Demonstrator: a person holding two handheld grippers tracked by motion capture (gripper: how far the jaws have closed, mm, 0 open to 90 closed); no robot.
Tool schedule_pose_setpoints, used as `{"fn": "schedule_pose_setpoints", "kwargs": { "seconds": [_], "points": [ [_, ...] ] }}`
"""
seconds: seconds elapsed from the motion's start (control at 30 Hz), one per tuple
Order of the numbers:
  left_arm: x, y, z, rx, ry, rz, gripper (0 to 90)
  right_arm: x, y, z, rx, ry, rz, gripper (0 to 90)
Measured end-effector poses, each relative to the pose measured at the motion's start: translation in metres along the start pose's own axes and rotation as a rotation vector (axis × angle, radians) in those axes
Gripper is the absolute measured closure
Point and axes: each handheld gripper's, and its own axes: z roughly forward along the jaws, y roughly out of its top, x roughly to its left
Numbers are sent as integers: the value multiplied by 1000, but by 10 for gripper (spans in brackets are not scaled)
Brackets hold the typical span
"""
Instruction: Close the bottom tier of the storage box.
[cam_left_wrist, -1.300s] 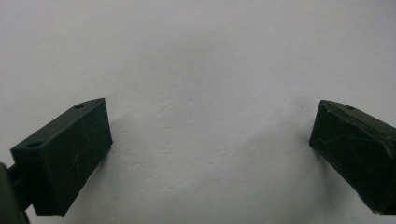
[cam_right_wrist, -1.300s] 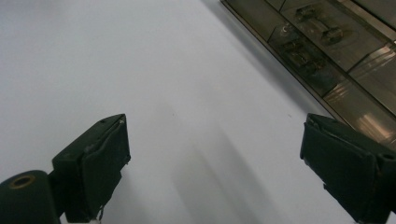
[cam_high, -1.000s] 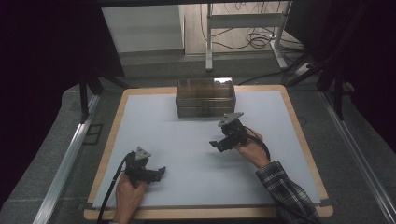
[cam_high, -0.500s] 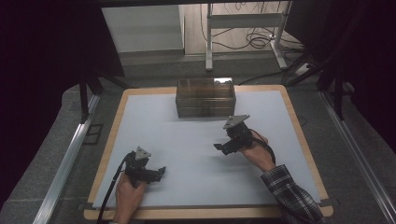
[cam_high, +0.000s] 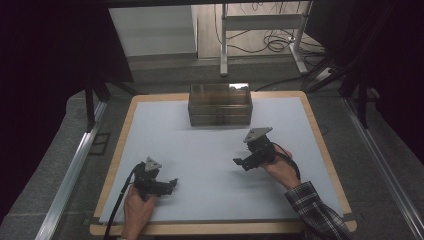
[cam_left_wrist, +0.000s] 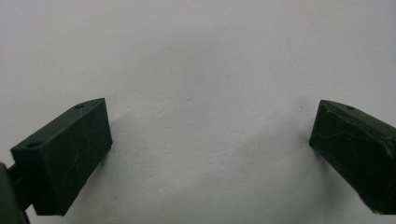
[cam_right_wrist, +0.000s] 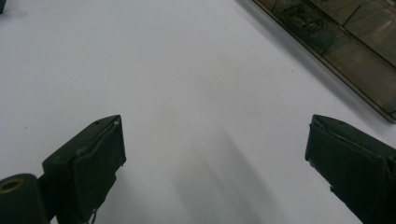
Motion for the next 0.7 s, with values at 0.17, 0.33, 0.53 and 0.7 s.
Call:
{"fn": "schedule_pose_setpoints", "kwargs": {
  "seconds": [0.17,0.33,0.53,0.7],
  "points": [
    [0,0,0,0,0,0,0,1,-5,-4,4,2,2,42],
    [0,0,0,0,0,0,0,3,-9,-8,8,-1,5,39],
    [0,0,0,0,0,1,0,4,-15,-14,11,-6,8,37],
    [0,0,0,0,0,1,0,4,-18,-20,7,-15,14,36]
  ]
}}
